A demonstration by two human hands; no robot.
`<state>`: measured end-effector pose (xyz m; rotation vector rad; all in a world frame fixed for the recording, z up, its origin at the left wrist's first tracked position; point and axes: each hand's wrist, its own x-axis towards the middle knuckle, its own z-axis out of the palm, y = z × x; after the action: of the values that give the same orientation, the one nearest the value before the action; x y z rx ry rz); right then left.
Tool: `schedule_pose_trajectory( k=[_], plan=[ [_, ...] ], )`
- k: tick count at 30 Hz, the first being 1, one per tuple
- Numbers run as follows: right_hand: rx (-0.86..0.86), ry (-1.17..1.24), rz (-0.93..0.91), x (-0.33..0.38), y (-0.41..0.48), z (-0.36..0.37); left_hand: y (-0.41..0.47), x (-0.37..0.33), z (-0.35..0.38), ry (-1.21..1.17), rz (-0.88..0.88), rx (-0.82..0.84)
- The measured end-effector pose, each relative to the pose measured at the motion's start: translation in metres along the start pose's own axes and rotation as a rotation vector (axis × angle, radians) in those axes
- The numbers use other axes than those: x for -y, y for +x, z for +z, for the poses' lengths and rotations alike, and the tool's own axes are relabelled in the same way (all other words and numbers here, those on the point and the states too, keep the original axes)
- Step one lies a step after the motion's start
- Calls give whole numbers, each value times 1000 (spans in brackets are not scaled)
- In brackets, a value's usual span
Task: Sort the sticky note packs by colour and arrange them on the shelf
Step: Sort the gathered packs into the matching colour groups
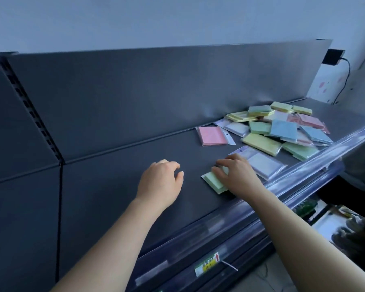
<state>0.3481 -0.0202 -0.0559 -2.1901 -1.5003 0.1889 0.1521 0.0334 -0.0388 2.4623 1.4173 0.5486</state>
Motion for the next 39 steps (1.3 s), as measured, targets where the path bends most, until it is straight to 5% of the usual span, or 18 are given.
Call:
schedule_pose_trajectory(
  k=[5, 10, 14, 26, 39],
  plan=[
    [33, -43, -27, -18, 17, -24, 8, -28, 11, -19, -53, 40],
    [124, -372, 25, -72, 24, -69, 18, -73, 35, 152, -80, 186],
    [243, -316, 51, -95, 29, -80, 23, -90, 42, 59, -171, 182],
    [239, 48, -59, -58, 40, -65, -11, -72, 24, -127, -422, -115],
    [173, 554, -362, 71, 15, -18, -101, 8, -44, -321, -703, -606]
  ],
)
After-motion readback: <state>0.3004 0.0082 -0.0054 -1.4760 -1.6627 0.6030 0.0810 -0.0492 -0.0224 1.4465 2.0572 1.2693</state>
